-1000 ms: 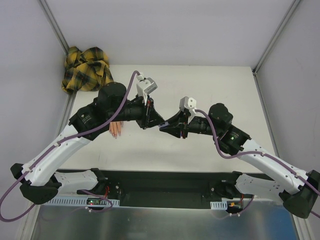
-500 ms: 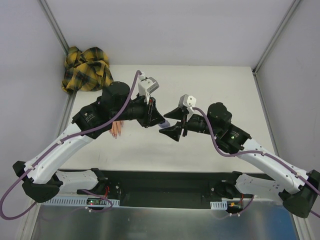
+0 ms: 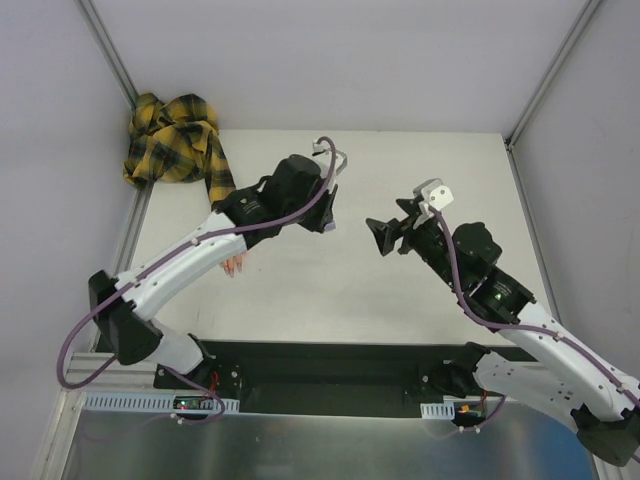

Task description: Paint the nails

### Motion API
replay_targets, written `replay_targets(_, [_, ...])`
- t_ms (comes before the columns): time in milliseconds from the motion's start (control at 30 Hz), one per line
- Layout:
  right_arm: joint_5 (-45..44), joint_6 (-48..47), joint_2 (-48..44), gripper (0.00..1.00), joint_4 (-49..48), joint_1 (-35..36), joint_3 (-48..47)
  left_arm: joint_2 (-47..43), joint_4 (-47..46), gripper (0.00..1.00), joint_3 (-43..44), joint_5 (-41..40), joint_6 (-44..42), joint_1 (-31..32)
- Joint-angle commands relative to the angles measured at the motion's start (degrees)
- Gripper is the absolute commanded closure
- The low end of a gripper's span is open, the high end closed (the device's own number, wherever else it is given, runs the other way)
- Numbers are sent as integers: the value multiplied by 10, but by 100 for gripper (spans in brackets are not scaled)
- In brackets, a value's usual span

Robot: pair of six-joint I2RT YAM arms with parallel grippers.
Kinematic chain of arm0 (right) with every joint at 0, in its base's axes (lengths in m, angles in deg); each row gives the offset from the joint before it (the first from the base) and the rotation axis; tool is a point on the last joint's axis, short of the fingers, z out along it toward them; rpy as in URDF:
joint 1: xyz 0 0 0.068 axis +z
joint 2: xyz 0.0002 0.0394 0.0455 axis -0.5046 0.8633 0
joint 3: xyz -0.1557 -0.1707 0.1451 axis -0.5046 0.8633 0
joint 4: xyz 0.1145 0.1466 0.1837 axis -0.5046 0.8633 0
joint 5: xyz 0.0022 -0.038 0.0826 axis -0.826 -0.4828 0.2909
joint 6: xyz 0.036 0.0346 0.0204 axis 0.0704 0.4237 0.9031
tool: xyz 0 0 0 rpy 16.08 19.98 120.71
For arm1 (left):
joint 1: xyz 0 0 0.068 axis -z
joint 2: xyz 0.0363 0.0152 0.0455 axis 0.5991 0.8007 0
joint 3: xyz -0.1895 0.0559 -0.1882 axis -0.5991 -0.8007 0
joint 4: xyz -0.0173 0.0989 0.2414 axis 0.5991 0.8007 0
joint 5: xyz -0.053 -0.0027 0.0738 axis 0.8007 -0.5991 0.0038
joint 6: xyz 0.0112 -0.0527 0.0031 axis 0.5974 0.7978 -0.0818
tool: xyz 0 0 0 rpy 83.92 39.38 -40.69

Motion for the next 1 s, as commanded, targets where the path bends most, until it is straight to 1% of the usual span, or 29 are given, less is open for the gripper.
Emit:
replay_targets(0, [-177,35,-32,24,-43,-19,34,72,-80,100,15,-80,-35,-14])
replay_targets(133, [-200,45,-67,23,-49,-39,65,143,-172,100,20,-72,-39,-31])
replay_targets(167, [-203,47,-82,23,-50,-42,69,180,-176,100,41,-63,-36,-33])
replay_targets(233, [-205,49,-96,23,-55,-50,79,217,-183,100,66,-58,-38,-40])
replay_targets(267, [-208,49,-102,22,-57,-52,86,255,-187,100,91,-61,-41,-42])
replay_targets(400, [-214,49,-124,21,-64,-61,101,327,-194,100,134,-18,-22,-65])
replay_targets(467, [-216,48,-122,21,-64,-66,102,365,-195,100,157,-20,-20,-73])
replay_targets(633, [-206,53,-116,21,-64,-73,103,421,-198,100,191,-39,-26,-73])
replay_targets(967, [-182,68,-100,21,-78,-81,109,460,-198,100,203,-76,-20,-72])
